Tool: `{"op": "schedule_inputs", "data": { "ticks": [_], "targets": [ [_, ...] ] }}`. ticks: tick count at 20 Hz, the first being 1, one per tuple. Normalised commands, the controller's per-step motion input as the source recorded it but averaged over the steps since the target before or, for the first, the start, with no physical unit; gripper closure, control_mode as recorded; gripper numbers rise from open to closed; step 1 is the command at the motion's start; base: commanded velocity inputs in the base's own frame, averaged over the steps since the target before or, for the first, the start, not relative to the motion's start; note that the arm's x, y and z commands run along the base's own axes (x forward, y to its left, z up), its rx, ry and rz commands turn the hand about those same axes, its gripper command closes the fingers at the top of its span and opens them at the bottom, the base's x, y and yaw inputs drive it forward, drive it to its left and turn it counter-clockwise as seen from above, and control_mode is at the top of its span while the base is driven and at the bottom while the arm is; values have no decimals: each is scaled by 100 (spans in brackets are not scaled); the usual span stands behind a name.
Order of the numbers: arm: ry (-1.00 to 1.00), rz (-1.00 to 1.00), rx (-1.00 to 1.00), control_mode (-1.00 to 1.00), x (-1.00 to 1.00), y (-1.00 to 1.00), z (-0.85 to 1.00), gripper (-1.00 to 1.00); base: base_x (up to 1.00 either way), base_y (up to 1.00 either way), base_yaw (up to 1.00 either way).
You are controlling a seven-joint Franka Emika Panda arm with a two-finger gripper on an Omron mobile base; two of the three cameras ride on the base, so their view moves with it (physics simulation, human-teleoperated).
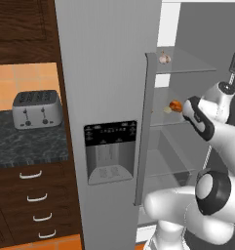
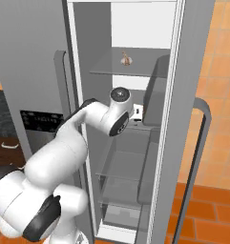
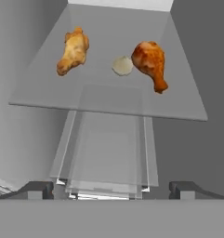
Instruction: Place one garlic and one chicken drumstick in each tupperware on the nearby counter, to pack two identical lunches.
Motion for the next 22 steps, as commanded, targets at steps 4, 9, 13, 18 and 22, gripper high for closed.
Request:
{"op": "schedule_inputs", "data": {
  "ticks": [4, 9, 13, 18, 22],
  "targets": [
    [0, 8, 1, -100, 86, -40, -12, -100, 0, 0, 0],
    [0, 13, 1, -100, 76, -36, -19, -100, 0, 0, 0],
    [0, 13, 0, -100, 77, -28, -27, -100, 0, 0, 0],
    [4, 11, 0, -100, 76, -27, -25, -100, 0, 0, 0],
    [12, 12, 1, -100, 74, -32, -28, -100, 0, 0, 0]
  ]
}}
